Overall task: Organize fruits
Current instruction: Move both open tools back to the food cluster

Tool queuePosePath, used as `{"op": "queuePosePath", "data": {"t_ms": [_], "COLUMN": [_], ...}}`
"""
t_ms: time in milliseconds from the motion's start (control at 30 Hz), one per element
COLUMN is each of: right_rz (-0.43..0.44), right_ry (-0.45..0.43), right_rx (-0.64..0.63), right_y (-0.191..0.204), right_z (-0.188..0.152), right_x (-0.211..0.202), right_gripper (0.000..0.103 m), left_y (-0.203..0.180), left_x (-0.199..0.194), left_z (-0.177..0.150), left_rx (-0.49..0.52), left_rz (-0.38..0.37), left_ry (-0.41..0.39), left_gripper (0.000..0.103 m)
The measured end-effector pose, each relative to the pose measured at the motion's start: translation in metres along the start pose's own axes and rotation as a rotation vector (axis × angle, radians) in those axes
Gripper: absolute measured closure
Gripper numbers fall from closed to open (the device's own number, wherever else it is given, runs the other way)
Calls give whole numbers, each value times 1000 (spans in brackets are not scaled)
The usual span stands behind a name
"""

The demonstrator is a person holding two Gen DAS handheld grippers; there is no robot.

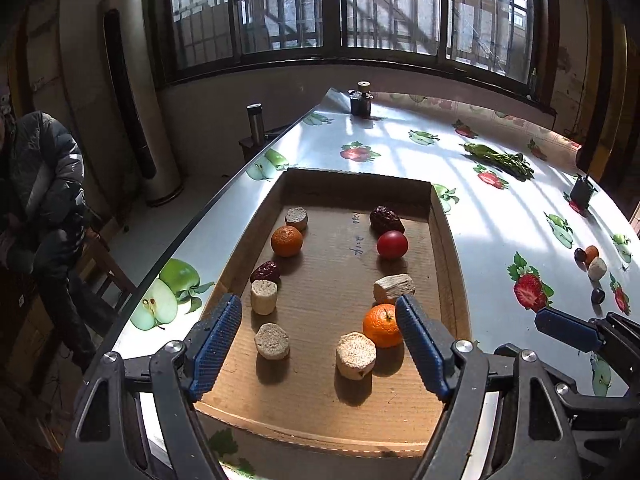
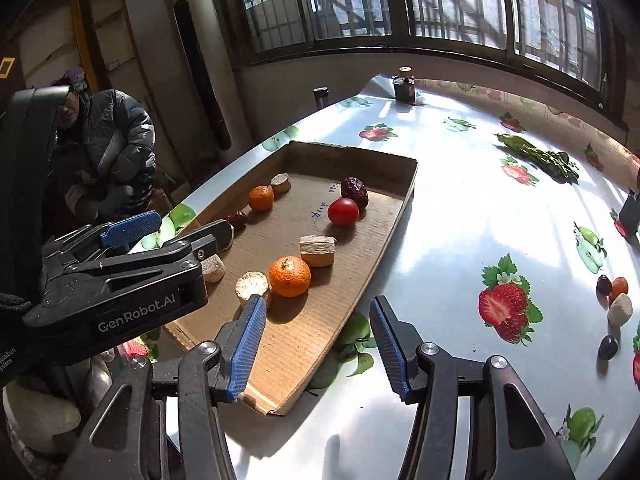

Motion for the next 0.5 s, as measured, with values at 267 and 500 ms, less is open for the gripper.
{"op": "queuePosePath", "data": {"t_ms": [267,500], "right_rz": [-70,-154], "right_ry": [-58,-95], "right_rx": [118,238], "right_y": [-69,-143], "right_z": [-1,-8], "right_x": [-37,-67], "right_gripper": [42,42], "left_y": [-40,-74], "left_x": [-9,-9], "left_z": [6,9], "left_rx": [76,131], "left_rz": [-19,-53], "left_ry": [-9,3], "left_gripper": [24,24]}}
Point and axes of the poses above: each gripper's, at about its wrist camera, not at the fingertips, and x roughly the way its jaws point, y to its left, z to its top, the point moved 2 cm from there along x, roughly the way its jaws point, and after that the axes turned 7 degrees about x, right-handed, at the moved point
